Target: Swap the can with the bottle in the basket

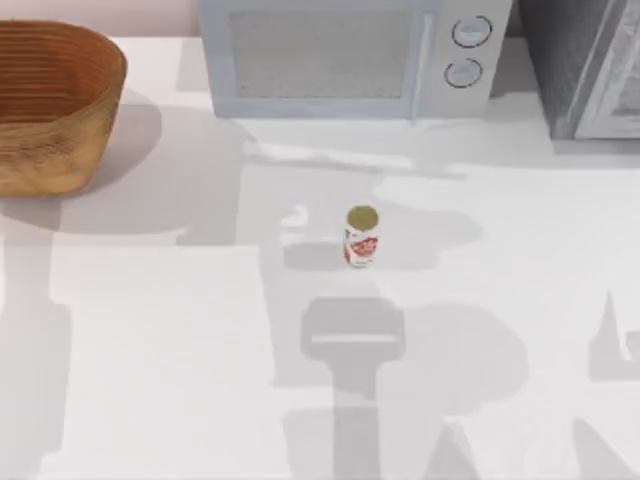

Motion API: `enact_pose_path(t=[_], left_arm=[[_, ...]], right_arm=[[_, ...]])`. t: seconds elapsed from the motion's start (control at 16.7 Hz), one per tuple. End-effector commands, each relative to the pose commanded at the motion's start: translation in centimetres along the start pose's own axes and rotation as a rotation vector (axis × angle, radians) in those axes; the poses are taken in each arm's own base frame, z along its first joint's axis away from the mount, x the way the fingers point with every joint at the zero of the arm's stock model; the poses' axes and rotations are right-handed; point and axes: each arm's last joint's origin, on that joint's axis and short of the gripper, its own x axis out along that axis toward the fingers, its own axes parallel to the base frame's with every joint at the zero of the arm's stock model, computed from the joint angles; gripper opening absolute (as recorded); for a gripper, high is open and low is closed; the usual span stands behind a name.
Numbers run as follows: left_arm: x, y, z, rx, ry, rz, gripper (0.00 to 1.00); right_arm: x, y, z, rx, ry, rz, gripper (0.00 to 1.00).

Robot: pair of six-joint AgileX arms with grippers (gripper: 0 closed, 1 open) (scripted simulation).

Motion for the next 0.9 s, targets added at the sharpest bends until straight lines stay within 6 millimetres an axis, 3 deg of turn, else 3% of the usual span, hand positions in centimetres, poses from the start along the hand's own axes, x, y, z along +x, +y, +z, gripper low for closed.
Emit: enact_pose_path(t=[0.24, 0.54, 0.9], left_arm=[[3.7, -0.1, -2.5, 0.000, 0.002, -0.003, 0.00], [4.2, -0.1, -2.8, 0.000, 0.001, -0.002, 0.00], [4.2, -0.1, -2.8, 0.000, 0.001, -0.002, 0.45]], right_arm=[[0.0, 0.0, 0.0, 0.000, 0.000, 0.000, 1.00], [0.0, 0.0, 0.0, 0.000, 0.000, 0.000, 1.00], [0.0, 0.0, 0.0, 0.000, 0.000, 0.000, 1.00]])
